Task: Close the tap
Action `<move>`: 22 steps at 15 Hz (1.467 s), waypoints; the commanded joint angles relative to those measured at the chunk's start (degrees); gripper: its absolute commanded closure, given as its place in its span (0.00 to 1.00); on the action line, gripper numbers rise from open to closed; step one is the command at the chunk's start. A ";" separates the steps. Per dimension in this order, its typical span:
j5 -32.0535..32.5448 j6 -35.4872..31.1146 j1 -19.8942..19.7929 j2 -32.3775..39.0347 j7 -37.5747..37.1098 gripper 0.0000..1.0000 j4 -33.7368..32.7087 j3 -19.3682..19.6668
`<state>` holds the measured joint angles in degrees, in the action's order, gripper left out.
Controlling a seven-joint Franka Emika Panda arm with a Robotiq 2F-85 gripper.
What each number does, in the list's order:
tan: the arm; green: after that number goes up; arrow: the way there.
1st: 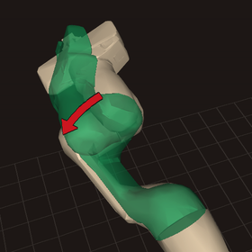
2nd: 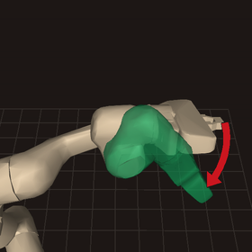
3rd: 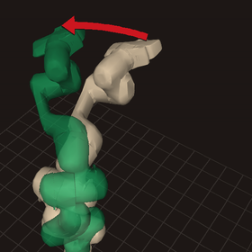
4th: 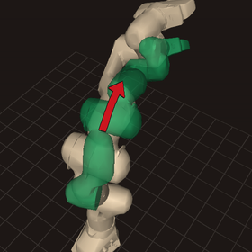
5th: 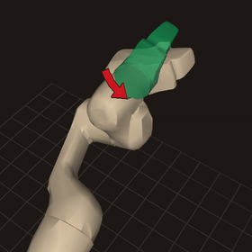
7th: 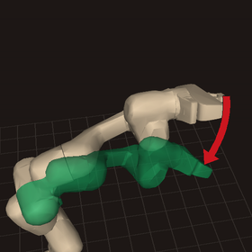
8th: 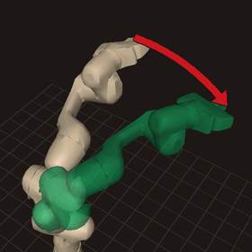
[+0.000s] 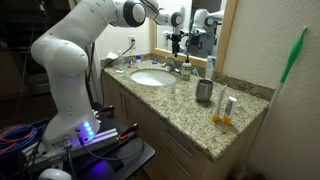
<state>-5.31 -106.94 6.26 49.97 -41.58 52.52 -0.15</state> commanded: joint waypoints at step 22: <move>-0.17 14.08 1.06 1.22 3.86 0.00 -1.86 -0.64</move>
<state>-6.46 -91.34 6.64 50.98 -35.38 50.52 -1.88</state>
